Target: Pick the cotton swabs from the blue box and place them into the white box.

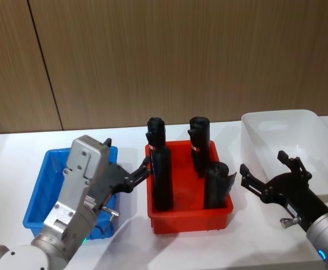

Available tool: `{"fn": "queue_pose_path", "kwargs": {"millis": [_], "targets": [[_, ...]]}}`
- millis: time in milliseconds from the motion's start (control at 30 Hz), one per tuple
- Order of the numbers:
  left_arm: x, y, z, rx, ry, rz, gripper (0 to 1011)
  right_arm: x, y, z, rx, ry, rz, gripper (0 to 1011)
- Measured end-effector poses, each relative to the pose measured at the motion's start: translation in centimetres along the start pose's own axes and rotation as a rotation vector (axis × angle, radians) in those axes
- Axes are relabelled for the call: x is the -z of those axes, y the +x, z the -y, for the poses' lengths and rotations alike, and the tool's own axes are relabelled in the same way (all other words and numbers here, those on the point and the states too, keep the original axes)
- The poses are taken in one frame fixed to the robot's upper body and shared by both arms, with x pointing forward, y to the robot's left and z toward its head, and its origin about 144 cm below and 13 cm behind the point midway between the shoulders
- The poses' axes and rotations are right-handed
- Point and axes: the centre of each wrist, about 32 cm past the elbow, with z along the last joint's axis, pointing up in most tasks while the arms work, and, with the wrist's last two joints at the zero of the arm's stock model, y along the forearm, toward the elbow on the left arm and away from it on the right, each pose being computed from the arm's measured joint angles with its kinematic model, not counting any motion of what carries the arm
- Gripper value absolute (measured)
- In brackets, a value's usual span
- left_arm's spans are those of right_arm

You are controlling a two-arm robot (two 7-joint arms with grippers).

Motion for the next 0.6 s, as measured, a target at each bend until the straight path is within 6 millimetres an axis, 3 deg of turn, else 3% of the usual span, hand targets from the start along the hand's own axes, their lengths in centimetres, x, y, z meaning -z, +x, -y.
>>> {"fn": "queue_pose_path", "kwargs": {"millis": [600], "targets": [[1.2,2.7,-1.5,-0.079,0.107,-0.080,1004,0.0,0.0,0.0,0.000,0.000,0.000,1002]]}}
